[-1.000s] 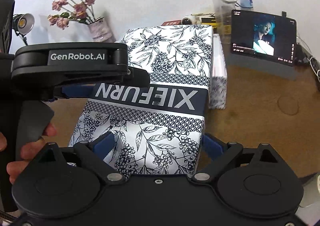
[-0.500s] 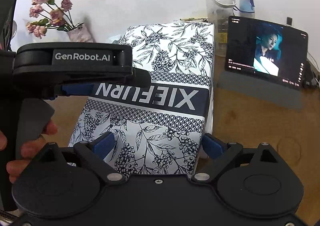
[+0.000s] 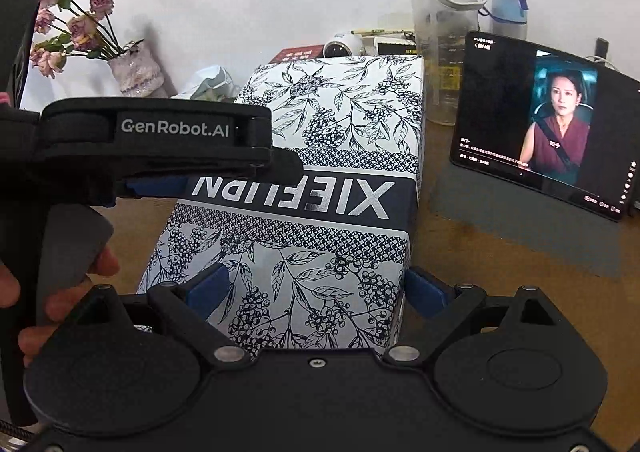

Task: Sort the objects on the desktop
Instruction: 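Carry the XIEFURN box over the open box and lower it onto its rim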

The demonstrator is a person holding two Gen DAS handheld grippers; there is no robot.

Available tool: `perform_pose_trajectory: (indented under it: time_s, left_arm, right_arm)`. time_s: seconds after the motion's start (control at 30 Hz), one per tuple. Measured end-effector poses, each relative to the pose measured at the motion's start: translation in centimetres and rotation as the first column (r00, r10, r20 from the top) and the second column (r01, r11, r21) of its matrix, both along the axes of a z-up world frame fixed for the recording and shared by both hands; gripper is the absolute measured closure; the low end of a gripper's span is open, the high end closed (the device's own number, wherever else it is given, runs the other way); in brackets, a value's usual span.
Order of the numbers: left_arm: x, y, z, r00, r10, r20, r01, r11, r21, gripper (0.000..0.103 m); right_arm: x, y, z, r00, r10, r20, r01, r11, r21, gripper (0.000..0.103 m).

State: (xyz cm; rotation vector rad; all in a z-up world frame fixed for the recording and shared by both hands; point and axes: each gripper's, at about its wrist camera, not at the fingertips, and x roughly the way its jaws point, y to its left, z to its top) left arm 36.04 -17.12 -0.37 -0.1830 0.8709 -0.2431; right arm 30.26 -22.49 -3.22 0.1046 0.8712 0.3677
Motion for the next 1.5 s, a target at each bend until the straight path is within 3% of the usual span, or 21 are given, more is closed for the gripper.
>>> perform_pose_trajectory:
  time_s: [0.47,1.0,1.5]
  left_arm:
    - [4.3,-0.6,-2.2,0.998,0.014,-0.068,-0.013,1.0,0.013,0.005]
    - [5.7,-0.6,-3.3,0.993,0.031,-0.111,-0.028,0.999,0.029,0.005]
    - [5.9,-1.9,-5.4,0.992,0.0,-0.123,0.014,0.994,0.111,0.002]
  right_arm:
    - [3.8,0.1,-1.7,0.999,0.001,-0.055,0.0,1.0,0.016,0.007]
    - [5.7,0.5,-3.0,0.996,0.014,-0.09,-0.011,0.999,0.037,0.007]
    - [6.2,0.9,-4.7,0.994,0.022,-0.104,-0.019,0.999,0.026,0.007]
